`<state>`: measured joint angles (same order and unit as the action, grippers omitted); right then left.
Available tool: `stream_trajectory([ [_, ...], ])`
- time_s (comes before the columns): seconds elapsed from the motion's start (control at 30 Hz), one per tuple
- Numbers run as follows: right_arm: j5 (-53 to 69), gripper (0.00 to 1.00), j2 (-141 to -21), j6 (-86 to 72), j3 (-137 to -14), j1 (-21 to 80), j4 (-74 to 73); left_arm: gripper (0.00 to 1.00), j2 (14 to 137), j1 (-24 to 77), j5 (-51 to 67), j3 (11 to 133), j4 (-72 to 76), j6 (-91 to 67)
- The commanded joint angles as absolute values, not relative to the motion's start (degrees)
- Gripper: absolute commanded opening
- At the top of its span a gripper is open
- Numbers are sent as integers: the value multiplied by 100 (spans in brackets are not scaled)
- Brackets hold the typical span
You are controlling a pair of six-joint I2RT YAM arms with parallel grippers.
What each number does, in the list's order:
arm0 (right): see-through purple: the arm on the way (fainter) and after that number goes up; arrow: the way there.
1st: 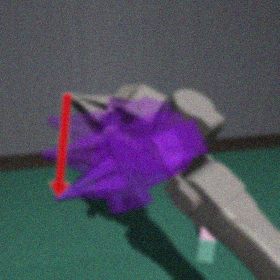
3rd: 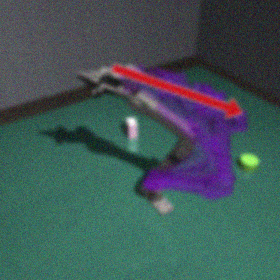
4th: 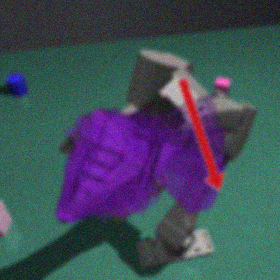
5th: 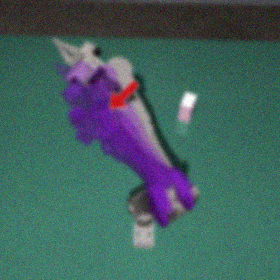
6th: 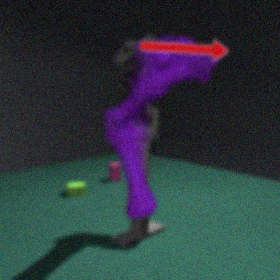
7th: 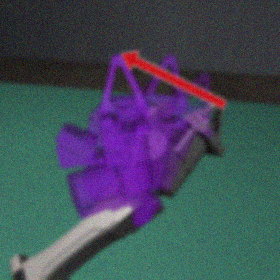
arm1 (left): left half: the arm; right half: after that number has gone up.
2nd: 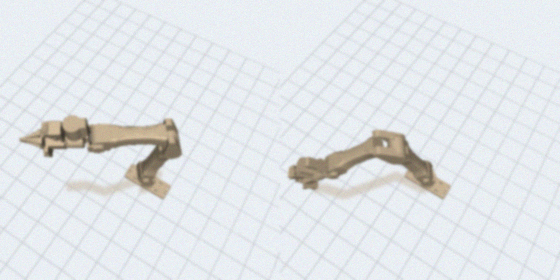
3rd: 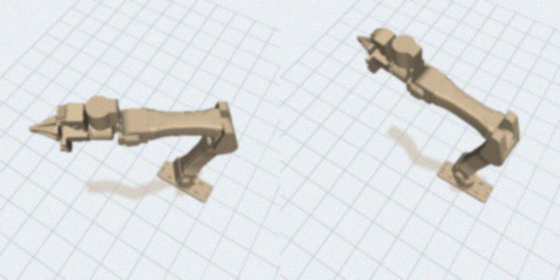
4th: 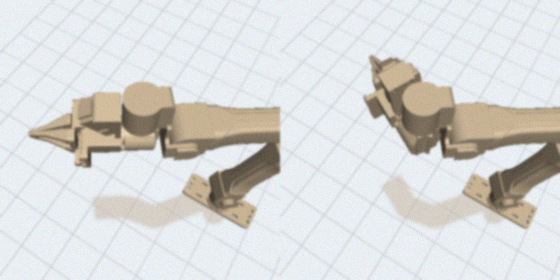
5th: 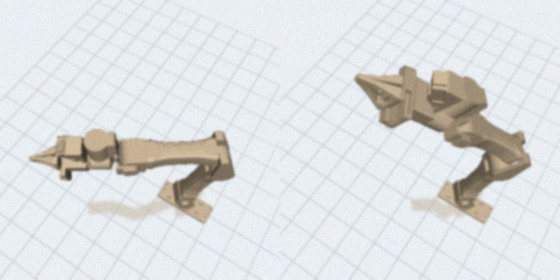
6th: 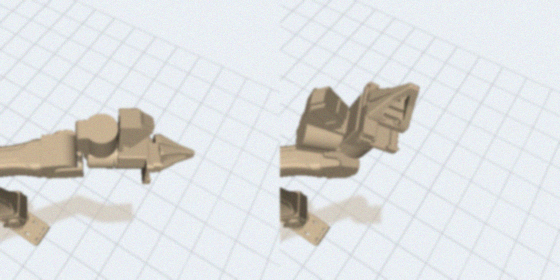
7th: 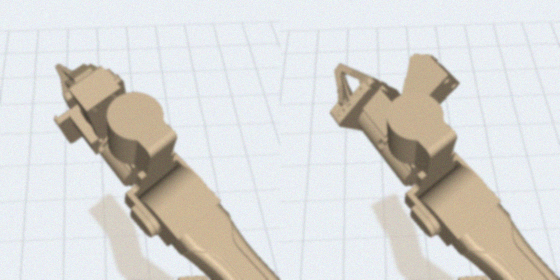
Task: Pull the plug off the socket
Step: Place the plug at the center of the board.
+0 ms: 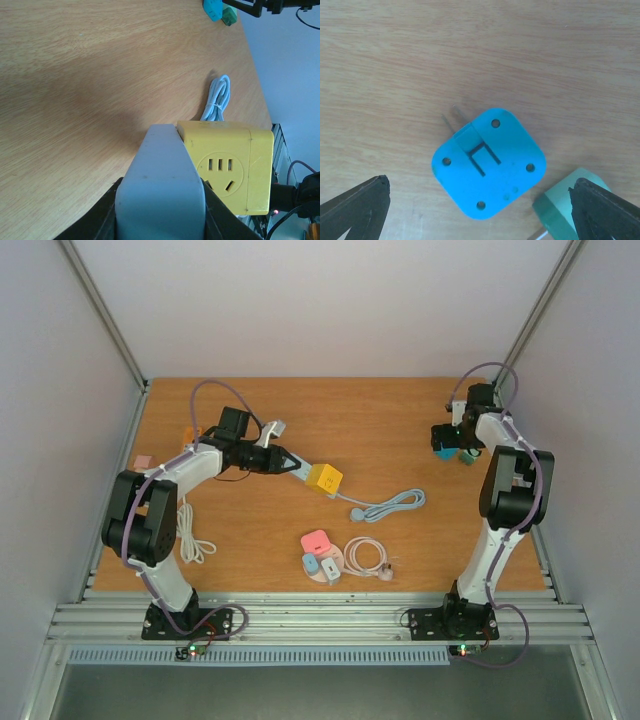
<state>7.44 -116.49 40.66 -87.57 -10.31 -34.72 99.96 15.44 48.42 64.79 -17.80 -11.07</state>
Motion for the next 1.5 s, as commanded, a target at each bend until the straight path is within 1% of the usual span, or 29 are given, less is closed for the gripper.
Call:
stream_trajectory([
  [0.0,1080,98,-11002,3955,-8672,-1015,-3639,0,10033,1520,5023,6570,-1599,-1046],
  [0.1,1545,98,-10642,4107,-8556,-951,-3644,1,10037,1520,5055,6571,-1595,-1046],
  [0.3,2238,98,-9667,4461,-7787,-497,-3164,0,10039,1519,5145,6574,-1590,-1046],
  [0.43,2767,98,-9167,4905,-7579,-18,-3296,0,10028,1518,5208,6583,-1590,-1055],
  [0.5,3022,98,-8855,5286,-7383,387,-3267,1,10023,1515,5247,6582,-1591,-1055],
  [0.67,3090,98,-8306,5911,-7035,1243,-3334,0,10003,1513,5329,6582,-1585,-1046],
  [0.77,2938,98,-8227,6041,-7040,1750,-3502,0,9993,1516,5392,6583,-1577,-1046],
  [1.0,2157,99,-8263,6294,-7055,2733,-3729,0,9977,1520,5562,6566,-1522,-1081],
  [1.3,1597,98,-8558,6316,-6999,3422,-3734,0,9950,1515,5681,6549,-1467,-1122],
  [1.47,1344,96,-8787,6146,-7052,3598,-3697,0,9918,1518,5738,6531,-1431,-1132],
])
